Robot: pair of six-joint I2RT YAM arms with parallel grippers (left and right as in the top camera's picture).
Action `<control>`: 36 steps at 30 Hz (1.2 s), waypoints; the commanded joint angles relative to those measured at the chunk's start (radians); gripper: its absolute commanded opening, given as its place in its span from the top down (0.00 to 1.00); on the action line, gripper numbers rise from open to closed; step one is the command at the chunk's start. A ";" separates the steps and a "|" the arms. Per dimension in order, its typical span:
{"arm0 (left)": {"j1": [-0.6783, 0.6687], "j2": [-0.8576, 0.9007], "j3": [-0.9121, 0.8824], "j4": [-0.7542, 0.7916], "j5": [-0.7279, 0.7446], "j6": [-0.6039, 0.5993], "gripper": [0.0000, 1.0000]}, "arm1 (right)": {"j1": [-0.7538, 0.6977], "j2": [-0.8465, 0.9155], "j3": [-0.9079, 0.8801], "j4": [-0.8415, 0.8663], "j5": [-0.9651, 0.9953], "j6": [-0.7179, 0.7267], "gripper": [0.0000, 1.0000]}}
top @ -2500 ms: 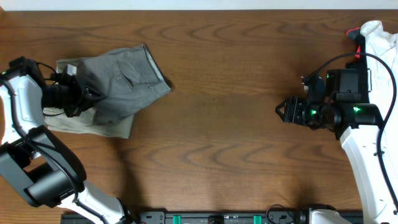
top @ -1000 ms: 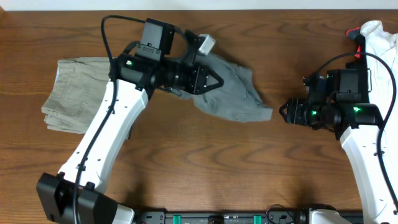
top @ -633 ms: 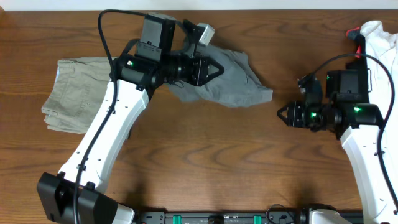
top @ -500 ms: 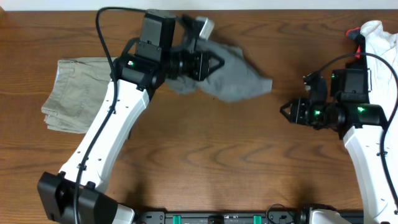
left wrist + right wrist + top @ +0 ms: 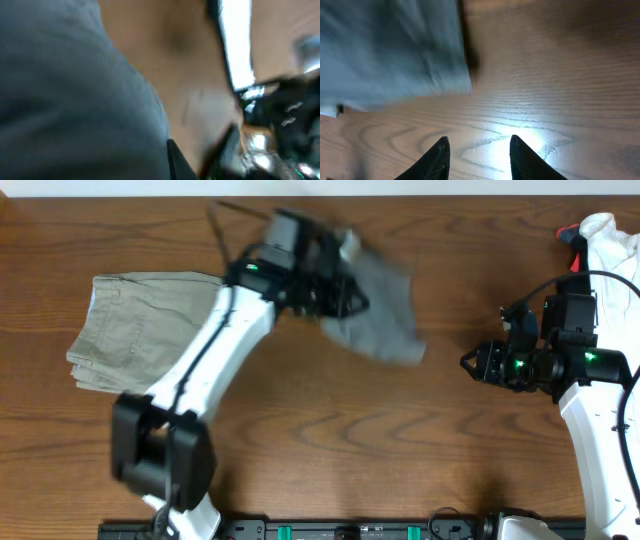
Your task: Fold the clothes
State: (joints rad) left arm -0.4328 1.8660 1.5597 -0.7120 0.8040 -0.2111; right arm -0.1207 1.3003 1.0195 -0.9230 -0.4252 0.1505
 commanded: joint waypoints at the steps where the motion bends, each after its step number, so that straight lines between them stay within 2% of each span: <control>1: -0.042 0.030 0.015 -0.104 -0.027 0.007 0.94 | -0.007 -0.010 0.006 -0.001 0.010 -0.011 0.61; 10: -0.061 0.041 0.014 -0.225 -0.130 -0.027 0.94 | -0.007 -0.010 0.006 0.006 0.010 -0.036 0.56; 15: -0.048 0.041 0.014 -0.323 -0.319 -0.039 0.90 | -0.007 -0.010 0.006 0.015 0.010 -0.036 0.54; 17: -0.028 0.041 0.014 -0.335 -0.357 -0.037 0.83 | -0.007 -0.010 0.006 0.018 0.010 -0.036 0.54; 20: 0.016 0.041 0.014 -0.330 -0.378 -0.028 0.63 | -0.007 -0.010 0.006 0.021 0.010 -0.036 0.53; 24: 0.071 0.042 0.008 -0.327 -0.460 -0.015 0.46 | -0.007 -0.010 0.006 0.026 0.010 -0.036 0.53; 30: 0.126 0.043 -0.045 -0.307 -0.483 -0.003 0.42 | -0.005 -0.010 0.006 0.028 -0.010 -0.037 0.50; 31: 0.129 0.043 -0.058 -0.296 -0.483 0.000 0.38 | -0.001 -0.010 0.006 0.028 -0.020 -0.040 0.49; 32: 0.129 0.043 -0.071 -0.278 -0.484 0.006 0.35 | 0.003 -0.010 0.006 0.029 -0.032 -0.050 0.49; 36: 0.129 0.064 -0.100 -0.180 -0.484 0.042 0.31 | 0.026 -0.005 0.006 0.044 -0.081 -0.108 0.44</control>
State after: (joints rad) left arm -0.3046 1.9121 1.4788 -0.9295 0.3405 -0.2066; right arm -0.1135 1.3003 1.0195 -0.8848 -0.4503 0.0963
